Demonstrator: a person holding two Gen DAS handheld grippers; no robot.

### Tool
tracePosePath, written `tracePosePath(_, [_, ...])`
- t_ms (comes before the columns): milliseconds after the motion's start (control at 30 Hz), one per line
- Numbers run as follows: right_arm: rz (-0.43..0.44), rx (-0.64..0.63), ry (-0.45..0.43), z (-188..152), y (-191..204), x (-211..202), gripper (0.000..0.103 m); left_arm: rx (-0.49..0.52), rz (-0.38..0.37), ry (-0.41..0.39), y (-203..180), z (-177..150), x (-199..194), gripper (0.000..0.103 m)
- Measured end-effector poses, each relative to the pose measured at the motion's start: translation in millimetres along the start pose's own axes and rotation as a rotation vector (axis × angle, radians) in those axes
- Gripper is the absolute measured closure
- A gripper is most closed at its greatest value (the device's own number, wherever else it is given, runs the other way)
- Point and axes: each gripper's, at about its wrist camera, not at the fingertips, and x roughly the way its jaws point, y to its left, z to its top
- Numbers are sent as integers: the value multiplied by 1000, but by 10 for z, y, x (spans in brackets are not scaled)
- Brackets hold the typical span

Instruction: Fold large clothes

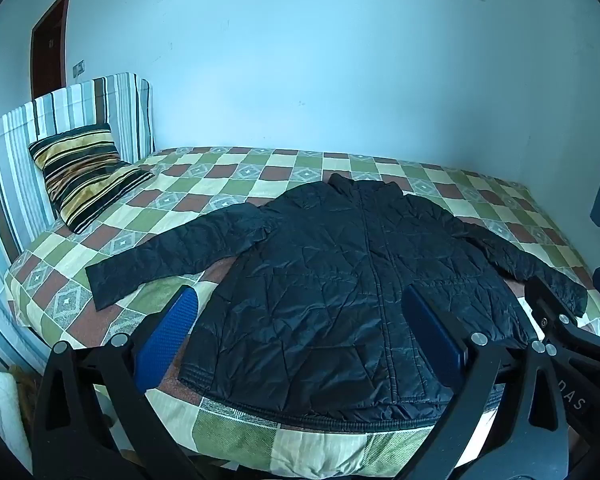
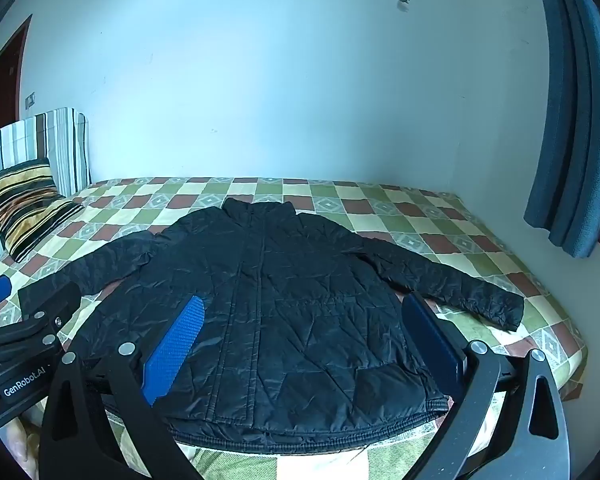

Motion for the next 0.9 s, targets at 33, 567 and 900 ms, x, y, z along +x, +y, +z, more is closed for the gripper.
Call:
tracePosePath(33, [1,2,-4,0,1,-1,5,4,2,-3,-2,-1,-1,2])
tracePosePath(567, [6,-4,0,2,32,13,5,9,10,6,-14,-6,52,2])
tracePosePath(900, [3,-9,2,18,58,24,5,8,7,5,-2,-12,48,2])
